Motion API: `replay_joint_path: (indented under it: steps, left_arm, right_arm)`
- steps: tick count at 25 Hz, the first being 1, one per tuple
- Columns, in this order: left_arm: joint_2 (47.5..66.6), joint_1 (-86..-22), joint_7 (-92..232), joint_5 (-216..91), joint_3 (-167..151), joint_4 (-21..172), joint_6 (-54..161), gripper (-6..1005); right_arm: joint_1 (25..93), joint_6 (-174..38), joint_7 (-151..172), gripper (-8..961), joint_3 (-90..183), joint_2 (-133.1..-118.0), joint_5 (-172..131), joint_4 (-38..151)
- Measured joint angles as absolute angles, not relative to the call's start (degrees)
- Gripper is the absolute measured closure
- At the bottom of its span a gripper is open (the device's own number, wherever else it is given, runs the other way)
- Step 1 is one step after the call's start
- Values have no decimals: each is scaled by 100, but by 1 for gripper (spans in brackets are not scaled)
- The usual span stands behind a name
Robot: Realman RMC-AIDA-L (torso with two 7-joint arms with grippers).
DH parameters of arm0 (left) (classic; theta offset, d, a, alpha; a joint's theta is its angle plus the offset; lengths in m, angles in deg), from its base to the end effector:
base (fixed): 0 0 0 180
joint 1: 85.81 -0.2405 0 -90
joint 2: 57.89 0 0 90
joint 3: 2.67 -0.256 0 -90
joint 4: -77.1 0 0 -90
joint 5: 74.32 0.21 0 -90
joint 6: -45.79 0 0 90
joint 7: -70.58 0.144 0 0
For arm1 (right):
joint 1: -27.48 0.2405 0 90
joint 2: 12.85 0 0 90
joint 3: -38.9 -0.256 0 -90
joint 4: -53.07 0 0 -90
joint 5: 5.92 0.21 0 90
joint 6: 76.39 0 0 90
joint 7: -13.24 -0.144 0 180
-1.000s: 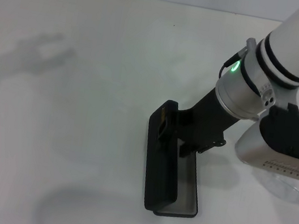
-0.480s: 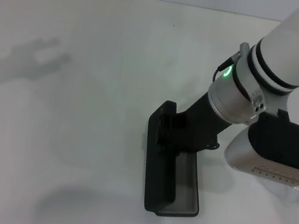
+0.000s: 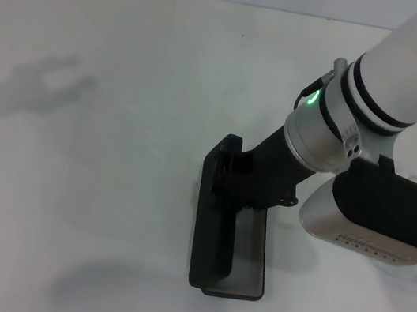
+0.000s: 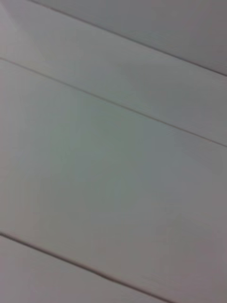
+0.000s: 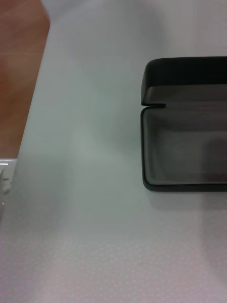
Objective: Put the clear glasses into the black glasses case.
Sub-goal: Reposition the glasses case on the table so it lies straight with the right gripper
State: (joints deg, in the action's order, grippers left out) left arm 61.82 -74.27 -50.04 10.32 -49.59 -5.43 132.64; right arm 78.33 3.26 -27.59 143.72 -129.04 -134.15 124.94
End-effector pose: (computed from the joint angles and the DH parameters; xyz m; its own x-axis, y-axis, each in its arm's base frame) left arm -0.2007 0.3031 0.1446 0.4971 0.2817 0.8207 0.6722 -0.7231 -0.1589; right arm 0.0643 0.3353 -0.0834 -0.0723 0.9969 0.0296 0.9447 0.0589 0.3226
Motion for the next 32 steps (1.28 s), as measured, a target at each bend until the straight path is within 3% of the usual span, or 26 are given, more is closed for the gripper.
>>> replay_joint_path:
  steps: [13, 32]
  left_arm:
    - [6173, -7413, -4862, 707, -4942, -520, 13306, 331]
    - [6175, -7364, -4069, 705, -4715, -507, 13295, 331]
  right_arm:
    - [7477, 499, -4758, 750, 14318, -12904, -13950, 13348]
    - [8260, 921, -9724, 745, 14295, -12904, -14580, 13349]
